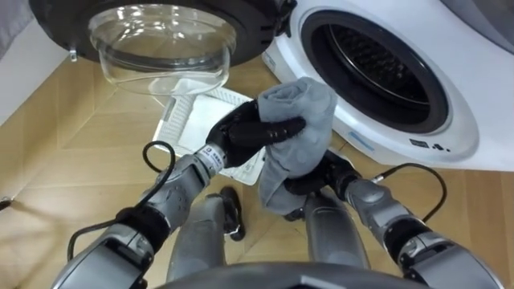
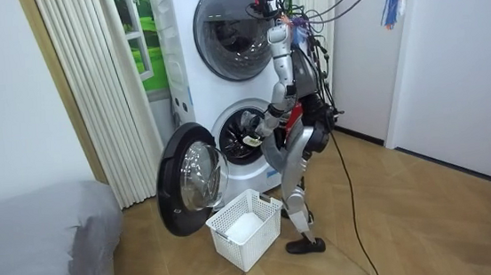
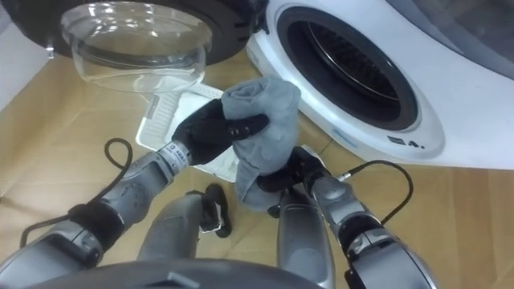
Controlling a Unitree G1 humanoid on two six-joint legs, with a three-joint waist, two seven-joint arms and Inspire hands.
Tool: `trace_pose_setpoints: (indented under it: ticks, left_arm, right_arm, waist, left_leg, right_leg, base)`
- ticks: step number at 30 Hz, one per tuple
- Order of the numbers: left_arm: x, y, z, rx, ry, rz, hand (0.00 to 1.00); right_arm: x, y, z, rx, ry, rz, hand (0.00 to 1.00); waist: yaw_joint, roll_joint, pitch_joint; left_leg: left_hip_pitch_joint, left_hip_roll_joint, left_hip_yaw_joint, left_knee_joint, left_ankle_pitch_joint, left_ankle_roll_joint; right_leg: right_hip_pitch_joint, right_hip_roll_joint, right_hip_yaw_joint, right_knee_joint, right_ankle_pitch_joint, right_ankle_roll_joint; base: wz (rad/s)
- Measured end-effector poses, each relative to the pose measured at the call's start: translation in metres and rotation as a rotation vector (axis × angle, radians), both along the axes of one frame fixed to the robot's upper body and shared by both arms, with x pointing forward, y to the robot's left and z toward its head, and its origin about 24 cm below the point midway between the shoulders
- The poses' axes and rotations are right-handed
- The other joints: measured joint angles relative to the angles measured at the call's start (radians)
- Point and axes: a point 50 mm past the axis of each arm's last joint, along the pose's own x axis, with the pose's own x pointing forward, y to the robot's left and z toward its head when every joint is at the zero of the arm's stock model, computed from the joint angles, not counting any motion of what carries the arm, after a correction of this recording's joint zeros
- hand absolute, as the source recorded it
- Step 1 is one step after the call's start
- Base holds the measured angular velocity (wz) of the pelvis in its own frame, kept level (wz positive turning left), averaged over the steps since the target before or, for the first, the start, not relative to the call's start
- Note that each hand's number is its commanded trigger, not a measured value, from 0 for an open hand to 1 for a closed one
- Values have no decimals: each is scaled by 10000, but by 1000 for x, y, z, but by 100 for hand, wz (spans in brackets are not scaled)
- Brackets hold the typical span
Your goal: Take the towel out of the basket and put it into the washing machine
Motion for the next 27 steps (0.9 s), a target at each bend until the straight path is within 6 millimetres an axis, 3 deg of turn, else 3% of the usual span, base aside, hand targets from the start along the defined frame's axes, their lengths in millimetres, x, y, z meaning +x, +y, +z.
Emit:
trace_pose_setpoints:
  ticks: [10,15,25,27]
  left_arm:
    - [-10,22,-14,1136,616,1029,0]
    - [-20,36,-24,2166,1219,1630,0]
    - [-18,35,-28,2802,1622,2423,0]
    - [-18,35,-28,2958,1603,2384,0]
  right_arm:
    - [-9,-11,-6,1063,444,-2200,100]
    - [-14,-24,-9,2220,823,-4553,100]
    - [-17,-34,-12,3538,1387,-6785,100]
    - [-15,-34,-11,4165,1426,-7332,100]
  waist:
    - [516,20,-13]
    - [640,19,-7]
    - [659,-11,37]
    - [675,-56,91]
  left_leg:
    - [197,-22,-49,-323,118,-79]
    - [243,-48,-198,-584,210,-123]
    - [235,-272,-301,-914,379,-98]
    - [220,-333,-308,-900,383,-91]
  right_leg:
    - [209,20,-21,-253,52,-45]
    - [330,38,-151,-425,52,-42]
    - [294,-172,-283,-452,-62,18]
    - [224,-251,-280,-326,-120,25]
  base:
    - [0]
    - [9]
    - [8]
    - [2]
